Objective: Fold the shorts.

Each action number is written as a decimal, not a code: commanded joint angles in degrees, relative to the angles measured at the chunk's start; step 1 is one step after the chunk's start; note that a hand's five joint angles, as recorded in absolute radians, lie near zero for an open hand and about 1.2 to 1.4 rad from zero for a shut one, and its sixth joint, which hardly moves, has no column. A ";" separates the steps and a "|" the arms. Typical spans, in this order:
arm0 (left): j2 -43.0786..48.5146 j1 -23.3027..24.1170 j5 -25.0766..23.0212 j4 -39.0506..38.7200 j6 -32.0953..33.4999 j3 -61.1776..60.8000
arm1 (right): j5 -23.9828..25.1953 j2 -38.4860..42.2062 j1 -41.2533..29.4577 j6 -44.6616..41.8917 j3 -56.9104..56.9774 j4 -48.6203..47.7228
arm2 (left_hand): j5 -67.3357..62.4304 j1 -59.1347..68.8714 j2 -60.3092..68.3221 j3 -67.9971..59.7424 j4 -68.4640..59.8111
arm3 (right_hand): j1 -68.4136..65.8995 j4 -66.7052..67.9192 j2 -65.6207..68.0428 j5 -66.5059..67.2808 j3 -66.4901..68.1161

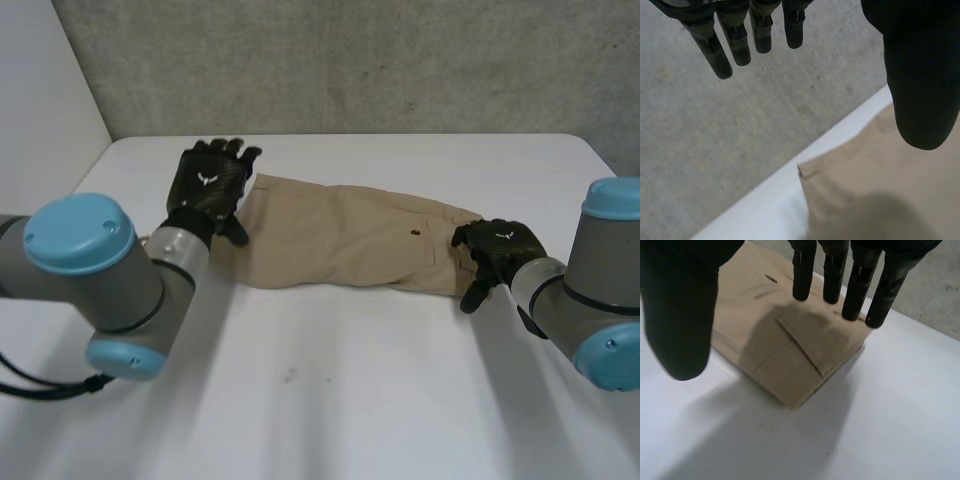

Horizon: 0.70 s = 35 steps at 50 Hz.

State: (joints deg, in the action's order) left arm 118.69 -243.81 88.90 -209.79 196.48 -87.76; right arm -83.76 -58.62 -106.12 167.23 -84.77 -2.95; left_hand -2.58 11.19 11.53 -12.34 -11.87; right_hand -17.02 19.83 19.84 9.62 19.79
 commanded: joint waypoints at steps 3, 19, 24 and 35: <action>-2.58 -0.79 0.04 0.96 -1.45 -6.63 | 0.53 5.26 2.58 -0.59 0.05 -7.24 | 2.58 -1.19 -1.53 2.34 1.87 | -40.78 37.97 37.96 38.17 38.00; -4.60 -2.11 0.31 1.58 -1.54 -7.60 | -0.35 -0.71 9.43 -16.20 0.05 -4.09 | 2.58 -1.19 -1.53 2.34 1.87 | -62.98 60.17 60.16 60.38 60.21; -6.36 -3.08 0.31 2.19 -1.63 -8.56 | -0.44 -2.03 10.85 -26.06 2.41 -1.89 | 2.58 -1.19 -1.53 2.34 1.87 | -62.98 60.17 60.16 60.38 60.21; -8.03 -3.43 0.39 2.19 -3.65 -8.92 | 1.14 -0.63 -4.24 -37.33 14.79 -3.63 | 2.58 -1.19 -1.53 2.34 1.87 | -62.98 60.17 60.16 60.38 60.21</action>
State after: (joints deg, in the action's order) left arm 111.34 -247.16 89.21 -207.49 193.71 -96.76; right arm -83.86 -61.04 -99.84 132.03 -76.92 -4.79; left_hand -2.59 11.19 11.53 -12.34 -11.87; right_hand -55.79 68.24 66.74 55.43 67.68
